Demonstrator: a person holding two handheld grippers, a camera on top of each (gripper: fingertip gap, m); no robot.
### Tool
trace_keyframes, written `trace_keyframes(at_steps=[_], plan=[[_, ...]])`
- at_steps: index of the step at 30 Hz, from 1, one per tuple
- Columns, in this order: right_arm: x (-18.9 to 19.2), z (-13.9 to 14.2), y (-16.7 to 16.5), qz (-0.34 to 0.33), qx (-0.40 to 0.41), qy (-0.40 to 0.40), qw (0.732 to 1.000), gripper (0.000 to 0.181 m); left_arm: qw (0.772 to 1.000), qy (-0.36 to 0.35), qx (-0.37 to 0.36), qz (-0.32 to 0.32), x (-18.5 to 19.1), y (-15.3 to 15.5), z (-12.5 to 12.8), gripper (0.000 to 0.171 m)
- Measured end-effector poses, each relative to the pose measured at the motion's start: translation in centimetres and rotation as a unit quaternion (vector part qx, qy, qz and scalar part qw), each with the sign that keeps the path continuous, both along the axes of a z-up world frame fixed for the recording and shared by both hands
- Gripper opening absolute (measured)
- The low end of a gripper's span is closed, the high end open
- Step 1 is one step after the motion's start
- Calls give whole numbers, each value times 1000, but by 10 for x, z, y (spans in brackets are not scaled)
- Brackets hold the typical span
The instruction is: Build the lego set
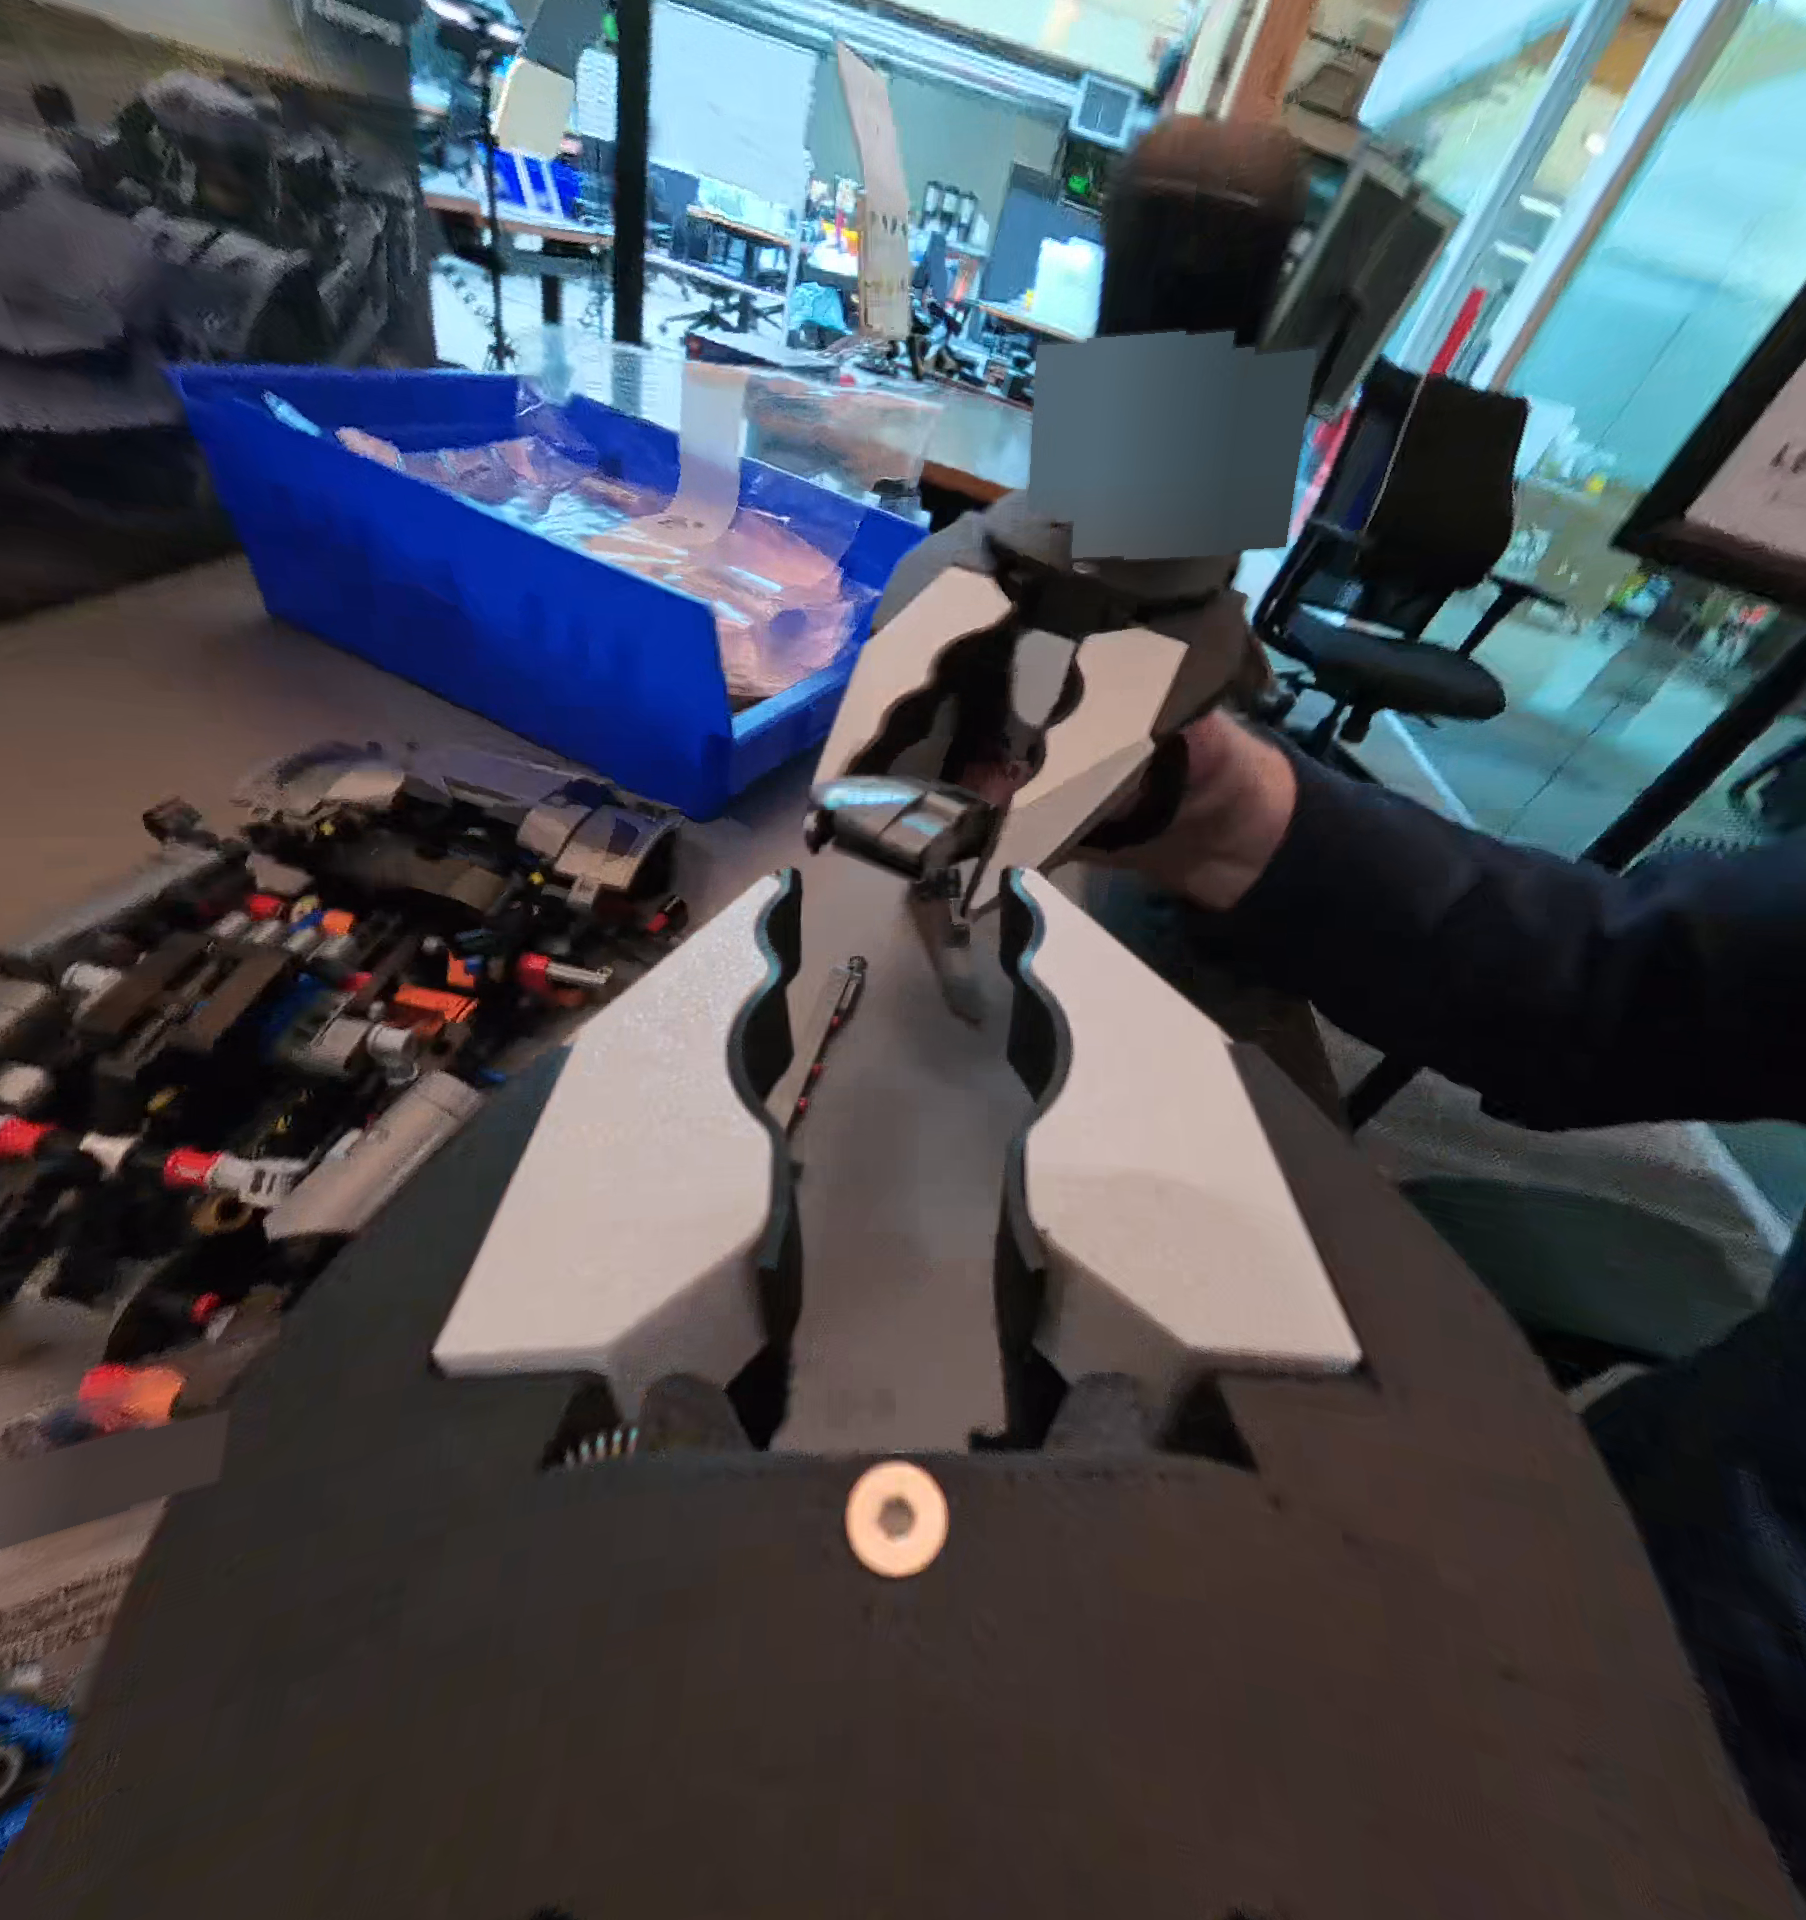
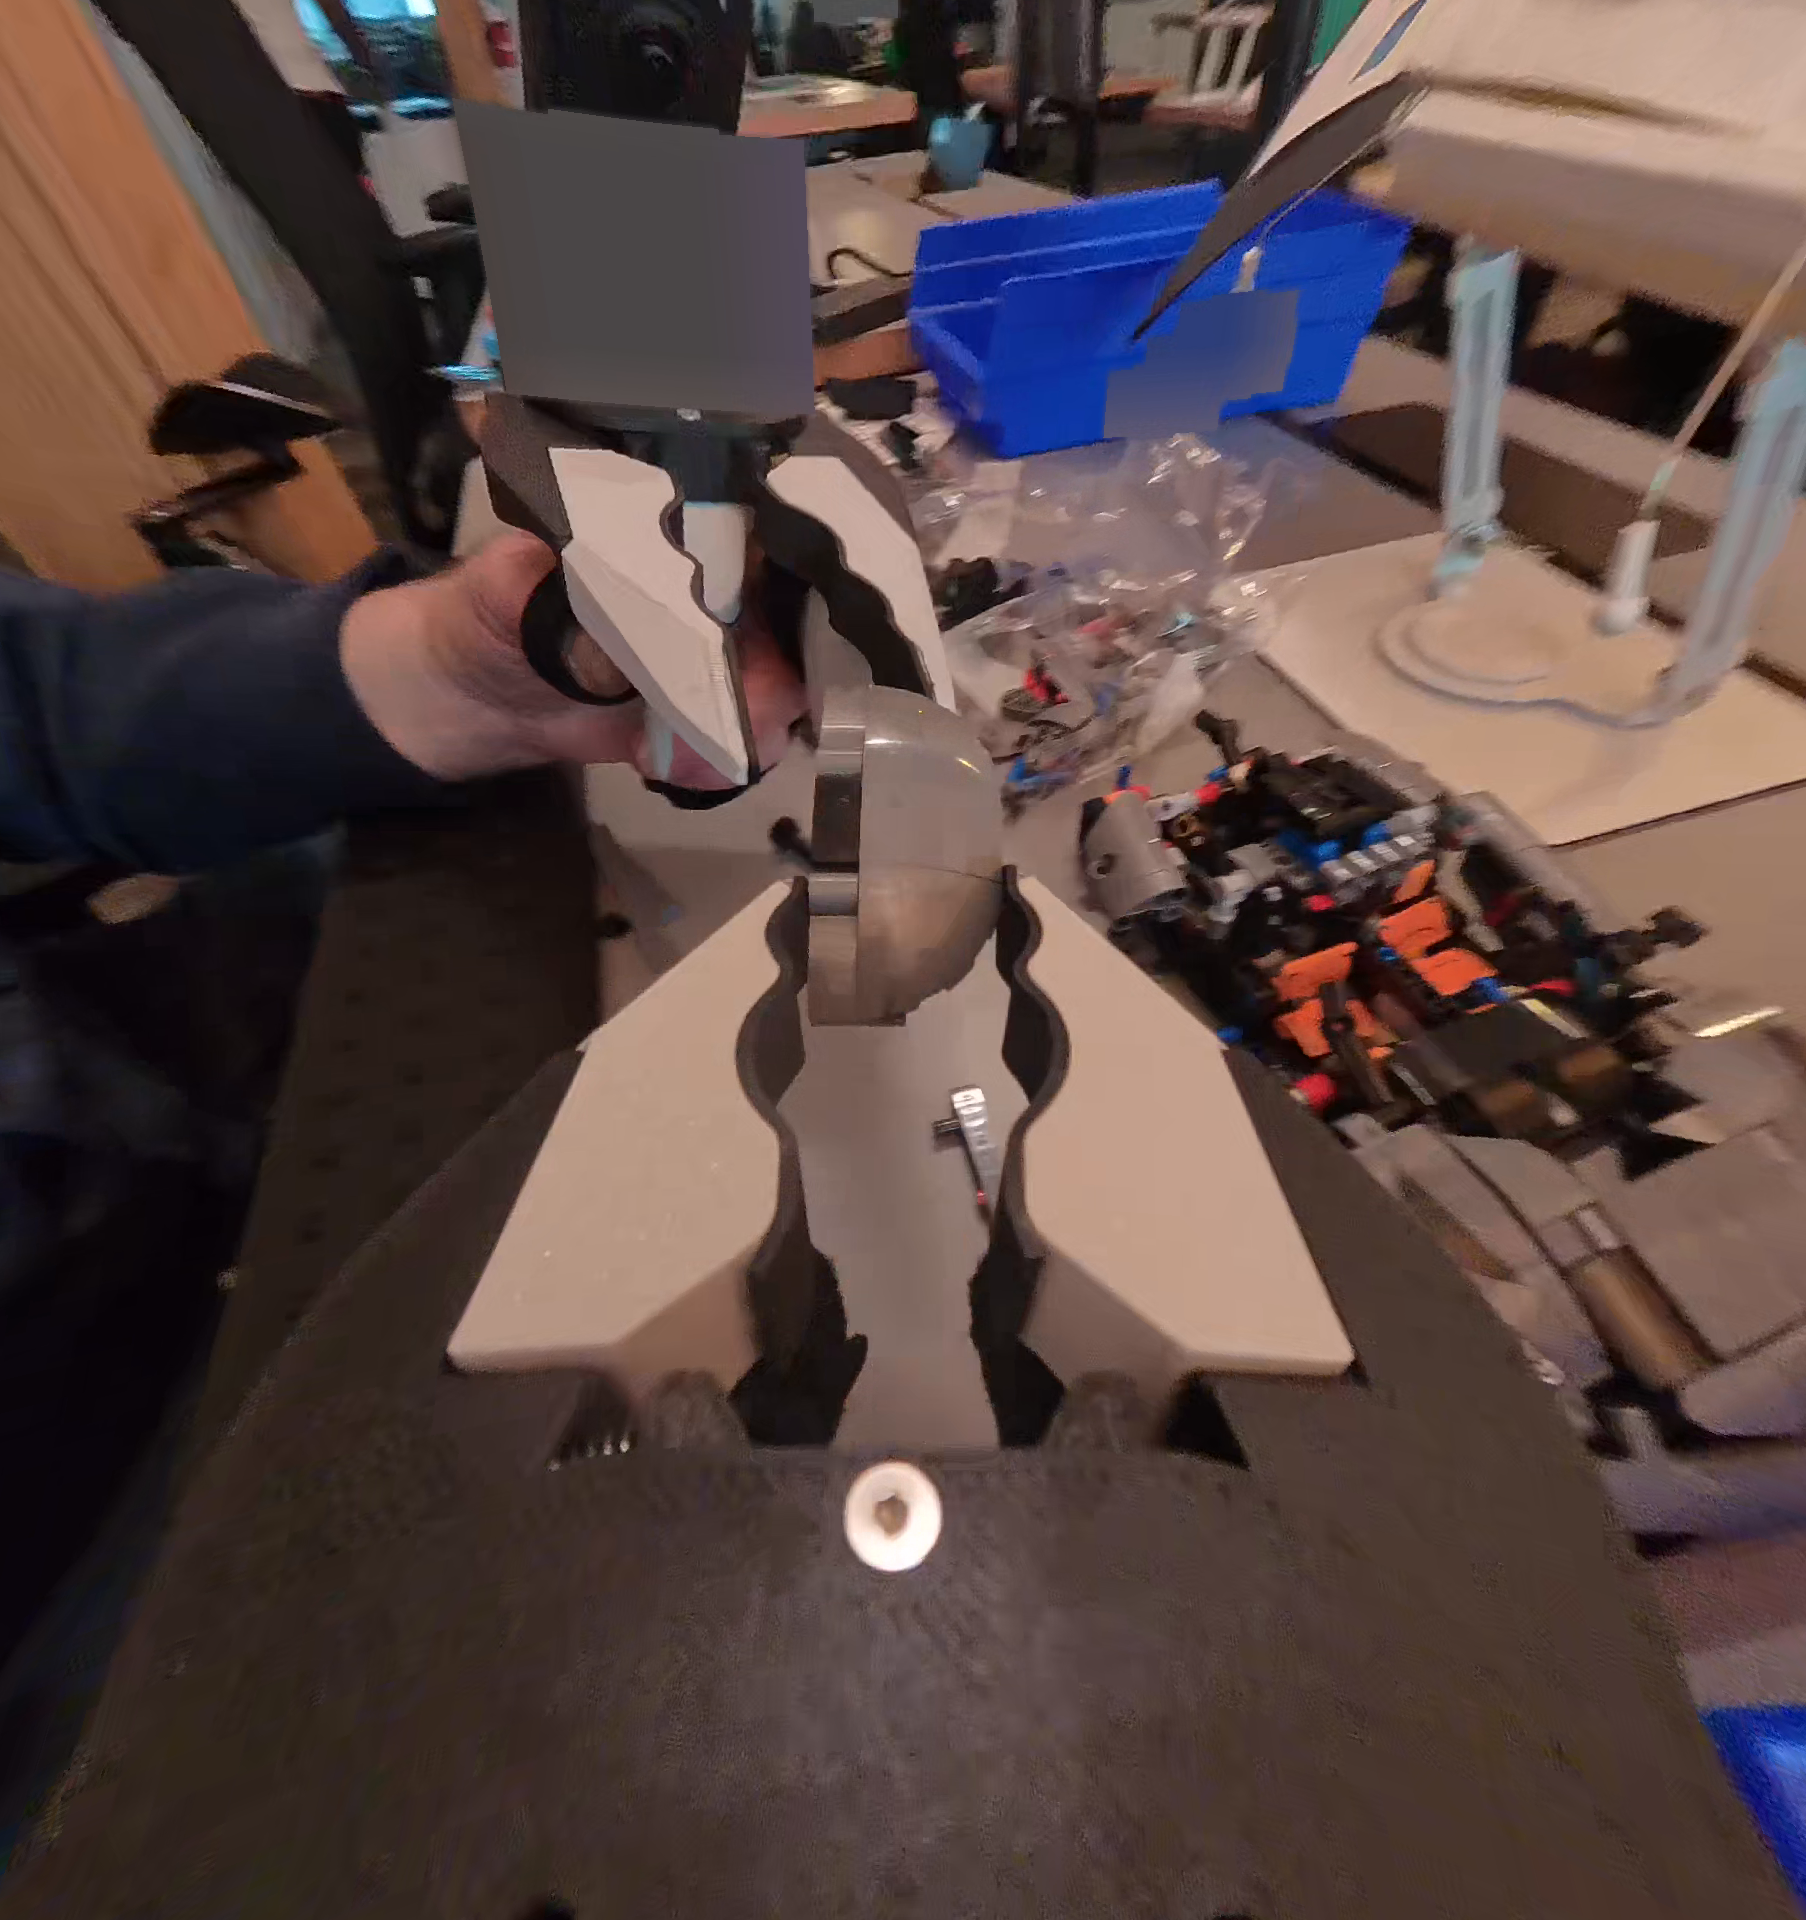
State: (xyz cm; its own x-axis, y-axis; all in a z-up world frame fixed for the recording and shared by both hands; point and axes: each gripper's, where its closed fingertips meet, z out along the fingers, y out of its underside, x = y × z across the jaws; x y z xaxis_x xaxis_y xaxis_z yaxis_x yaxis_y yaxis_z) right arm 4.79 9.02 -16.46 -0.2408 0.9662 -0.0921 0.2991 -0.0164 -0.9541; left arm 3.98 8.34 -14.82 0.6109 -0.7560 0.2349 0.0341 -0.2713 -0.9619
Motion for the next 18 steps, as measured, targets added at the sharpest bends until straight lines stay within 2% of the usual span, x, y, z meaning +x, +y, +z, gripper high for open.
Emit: trace_keyframes(at_steps=[2, 6, 10, 18], plan=[[-1, -4, -4, 11, -4, -9, 1000, 34, 1000, 7, 6, -7, 6, -2, -1, 31], [-1, -5, -14, 40, -36, -14, 998, 34, 999, -37, -2, -20, 3, -3, 6, 25], [2, -5, -16, 57, -67, -14, 996, 34, 999, -34, -2, -28, 5, -5, 6, 25], [1, -1, -14, 46, -32, 1, 998, 33, 995, -77, -40, -40, 4, -4, 5, 20]])
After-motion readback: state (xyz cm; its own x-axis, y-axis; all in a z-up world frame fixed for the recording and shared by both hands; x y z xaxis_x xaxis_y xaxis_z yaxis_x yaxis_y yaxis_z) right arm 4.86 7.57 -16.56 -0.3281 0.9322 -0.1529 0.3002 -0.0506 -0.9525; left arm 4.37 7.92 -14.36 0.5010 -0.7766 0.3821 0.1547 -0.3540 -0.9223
